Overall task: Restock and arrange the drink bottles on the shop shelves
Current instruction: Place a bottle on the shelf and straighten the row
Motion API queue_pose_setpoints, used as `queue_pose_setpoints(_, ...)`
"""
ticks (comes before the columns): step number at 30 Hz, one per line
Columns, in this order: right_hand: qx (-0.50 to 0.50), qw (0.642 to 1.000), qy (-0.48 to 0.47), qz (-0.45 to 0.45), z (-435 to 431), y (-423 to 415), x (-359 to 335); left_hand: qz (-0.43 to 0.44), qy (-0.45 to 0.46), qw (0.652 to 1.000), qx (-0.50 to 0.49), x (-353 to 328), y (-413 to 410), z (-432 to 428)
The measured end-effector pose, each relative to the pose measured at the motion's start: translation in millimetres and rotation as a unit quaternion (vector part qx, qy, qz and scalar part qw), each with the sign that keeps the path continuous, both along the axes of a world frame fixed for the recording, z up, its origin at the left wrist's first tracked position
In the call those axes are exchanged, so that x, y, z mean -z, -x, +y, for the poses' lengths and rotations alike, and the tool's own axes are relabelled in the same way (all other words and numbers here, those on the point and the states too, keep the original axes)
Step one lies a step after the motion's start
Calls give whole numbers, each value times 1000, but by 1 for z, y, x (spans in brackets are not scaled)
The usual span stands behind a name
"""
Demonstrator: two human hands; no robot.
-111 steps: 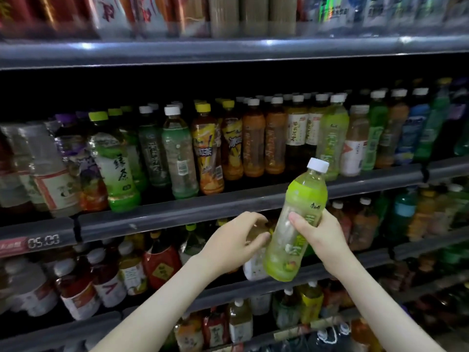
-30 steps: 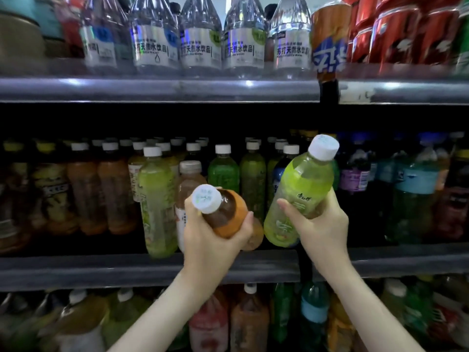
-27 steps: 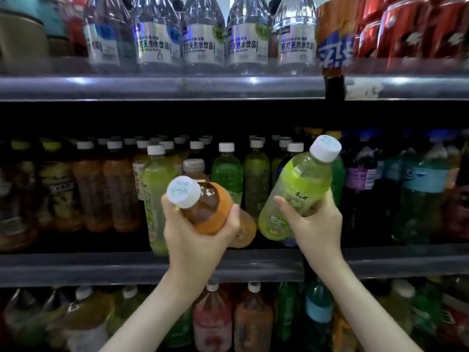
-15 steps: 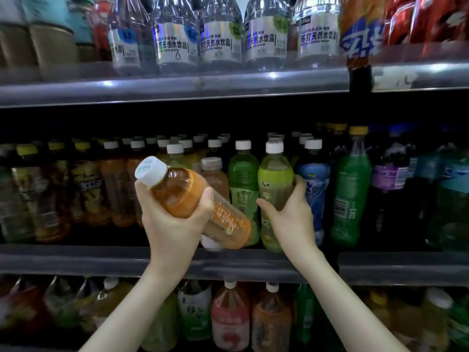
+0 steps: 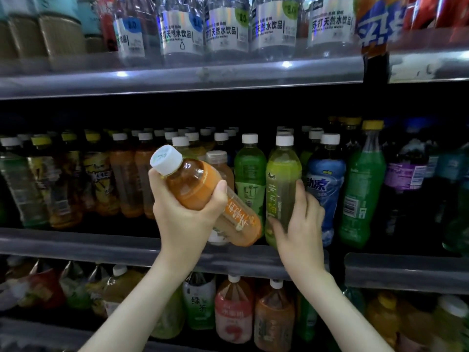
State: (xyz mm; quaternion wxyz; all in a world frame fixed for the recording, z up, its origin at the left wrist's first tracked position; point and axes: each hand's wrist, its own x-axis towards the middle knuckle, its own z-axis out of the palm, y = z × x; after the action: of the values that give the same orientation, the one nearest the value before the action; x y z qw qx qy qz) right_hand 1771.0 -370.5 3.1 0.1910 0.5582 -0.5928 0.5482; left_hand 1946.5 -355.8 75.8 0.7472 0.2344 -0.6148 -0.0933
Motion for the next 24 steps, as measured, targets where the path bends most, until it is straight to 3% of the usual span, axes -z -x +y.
queue_pose_setpoints(3, -129, 991, 31, 3, 17, -11, -16, -12, 20, 1000, -20, -5, -10, 5)
queue_pose_setpoints(6, -301, 953, -37, 26, 36, -40, -31, -37, 48, 997, -39, -2, -24, 8)
queue_pose_setpoints(8, -354, 931, -78, 53, 32, -65, -26, -77, 52, 994, -62, 4, -34, 11)
queue_pose_setpoints(13, -400, 912, -88, -20, 3, -132, -15, -155, 48, 981, -105, 13, -83, -1)
queue_pose_setpoints(20, -432, 883, -121, -137, -58, -247, -17, -240, -19, 971, -19, 13, -203, -61)
queue_pose_setpoints(24, -374, 899, -153, -171, -94, -288, -31, -217, -62, 962, -155, 39, -272, -116)
